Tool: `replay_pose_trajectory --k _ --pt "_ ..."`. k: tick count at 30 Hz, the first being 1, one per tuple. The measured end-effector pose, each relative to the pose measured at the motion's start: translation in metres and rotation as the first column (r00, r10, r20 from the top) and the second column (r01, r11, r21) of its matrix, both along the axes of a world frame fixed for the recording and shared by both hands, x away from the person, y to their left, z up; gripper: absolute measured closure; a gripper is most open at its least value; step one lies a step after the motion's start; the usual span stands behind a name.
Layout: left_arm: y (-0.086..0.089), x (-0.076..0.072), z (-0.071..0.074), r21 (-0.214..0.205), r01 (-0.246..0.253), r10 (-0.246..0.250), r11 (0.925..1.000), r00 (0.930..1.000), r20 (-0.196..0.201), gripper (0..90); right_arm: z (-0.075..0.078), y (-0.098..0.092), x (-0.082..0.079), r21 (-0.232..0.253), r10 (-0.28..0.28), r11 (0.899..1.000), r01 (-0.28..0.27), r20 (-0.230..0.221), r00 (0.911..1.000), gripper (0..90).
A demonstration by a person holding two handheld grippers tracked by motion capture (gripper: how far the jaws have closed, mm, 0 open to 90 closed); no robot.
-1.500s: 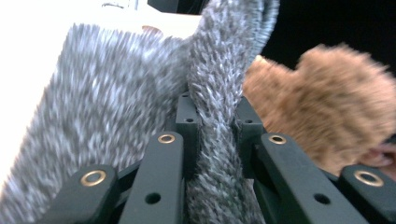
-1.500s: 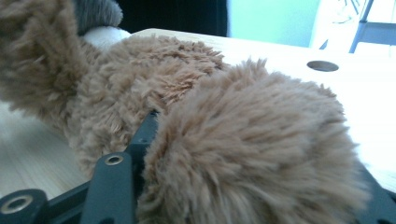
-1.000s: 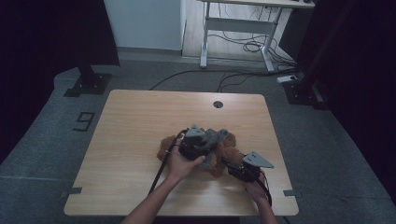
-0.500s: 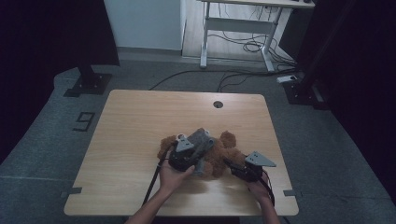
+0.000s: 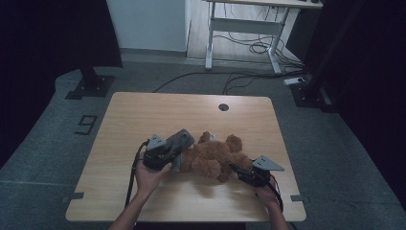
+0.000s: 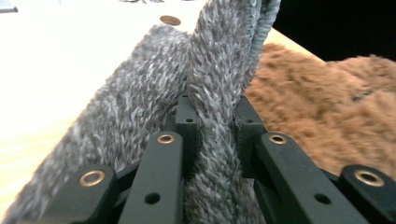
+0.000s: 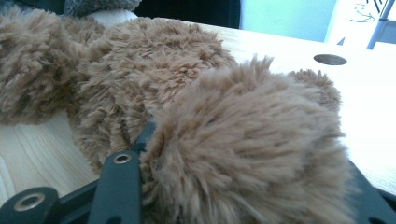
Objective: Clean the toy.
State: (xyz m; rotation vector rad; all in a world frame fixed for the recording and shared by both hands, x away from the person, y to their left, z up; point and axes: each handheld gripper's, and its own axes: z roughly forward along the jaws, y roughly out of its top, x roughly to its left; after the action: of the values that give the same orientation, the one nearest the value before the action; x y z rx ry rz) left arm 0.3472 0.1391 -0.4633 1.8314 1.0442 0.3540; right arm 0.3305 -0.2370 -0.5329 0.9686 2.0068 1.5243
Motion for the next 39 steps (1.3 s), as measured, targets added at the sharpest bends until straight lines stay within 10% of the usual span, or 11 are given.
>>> replay_pose_trajectory --k 11,23,39 --pt "0.036 0.007 -0.027 -0.015 -0.089 0.088 0.9959 0.9939 -0.067 76.4 -0.001 0.001 0.000 0.007 0.003 1.000 -0.003 -0.001 1.0000 48.6" --pt "0.030 0.026 -0.057 0.137 -0.120 0.141 0.9833 0.9773 -0.158 76.7 -0.002 0.003 0.002 0.014 -0.002 1.000 0.002 -0.016 0.9999 48.7" --pt "0.048 0.015 -0.049 0.075 -0.092 0.103 0.9929 0.9804 -0.167 75.5 -0.003 0.002 0.002 0.007 -0.003 1.000 0.003 -0.020 0.9998 46.5"
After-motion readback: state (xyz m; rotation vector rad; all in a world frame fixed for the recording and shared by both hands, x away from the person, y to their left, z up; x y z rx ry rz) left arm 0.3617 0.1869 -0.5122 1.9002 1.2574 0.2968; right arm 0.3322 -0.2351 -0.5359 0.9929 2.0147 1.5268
